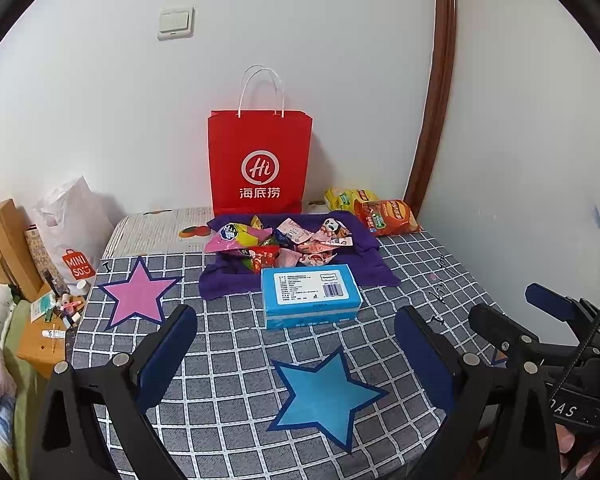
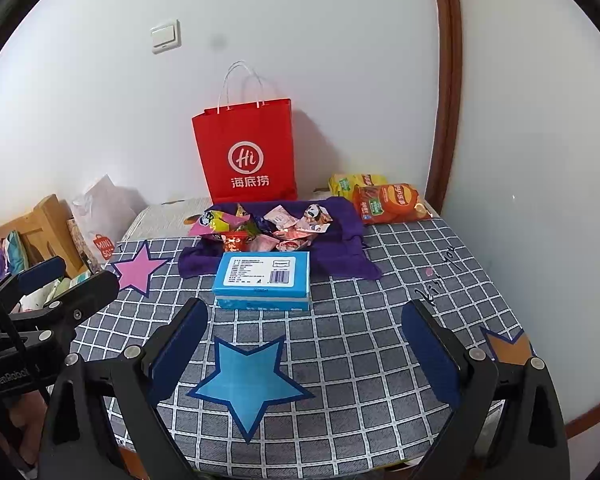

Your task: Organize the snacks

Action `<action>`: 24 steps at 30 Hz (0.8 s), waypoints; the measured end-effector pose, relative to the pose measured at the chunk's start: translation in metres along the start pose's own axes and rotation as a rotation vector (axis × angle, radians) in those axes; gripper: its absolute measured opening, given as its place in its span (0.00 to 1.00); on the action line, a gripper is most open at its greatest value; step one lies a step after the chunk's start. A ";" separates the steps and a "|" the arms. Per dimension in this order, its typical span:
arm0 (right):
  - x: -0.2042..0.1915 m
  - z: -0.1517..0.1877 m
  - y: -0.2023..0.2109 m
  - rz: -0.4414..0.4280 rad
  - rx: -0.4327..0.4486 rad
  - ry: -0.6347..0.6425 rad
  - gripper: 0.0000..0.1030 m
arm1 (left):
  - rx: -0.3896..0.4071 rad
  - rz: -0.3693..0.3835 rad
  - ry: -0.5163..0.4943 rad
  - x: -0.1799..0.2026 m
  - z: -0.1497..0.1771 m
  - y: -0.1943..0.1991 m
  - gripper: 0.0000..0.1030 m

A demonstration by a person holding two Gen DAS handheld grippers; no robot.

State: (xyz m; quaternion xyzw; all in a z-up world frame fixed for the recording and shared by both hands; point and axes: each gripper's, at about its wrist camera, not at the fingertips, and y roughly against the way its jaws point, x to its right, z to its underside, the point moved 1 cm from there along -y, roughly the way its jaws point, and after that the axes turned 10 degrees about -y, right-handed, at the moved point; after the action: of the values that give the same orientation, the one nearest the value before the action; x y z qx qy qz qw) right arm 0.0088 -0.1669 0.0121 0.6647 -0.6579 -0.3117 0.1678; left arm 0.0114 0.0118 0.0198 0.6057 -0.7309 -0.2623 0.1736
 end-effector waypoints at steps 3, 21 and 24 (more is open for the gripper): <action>0.001 0.000 0.001 0.001 0.000 -0.003 0.94 | -0.005 -0.002 -0.001 0.000 0.000 0.000 0.97; 0.001 0.001 0.003 0.000 -0.001 -0.005 0.94 | -0.006 -0.001 -0.004 0.002 -0.001 0.001 0.97; 0.001 0.001 0.004 -0.002 0.001 -0.004 0.94 | -0.006 -0.002 -0.003 0.002 -0.001 0.001 0.97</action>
State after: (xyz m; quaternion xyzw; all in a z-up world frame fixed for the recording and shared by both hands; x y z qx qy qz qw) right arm 0.0055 -0.1677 0.0139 0.6647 -0.6578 -0.3130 0.1657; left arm 0.0107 0.0100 0.0207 0.6055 -0.7298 -0.2655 0.1739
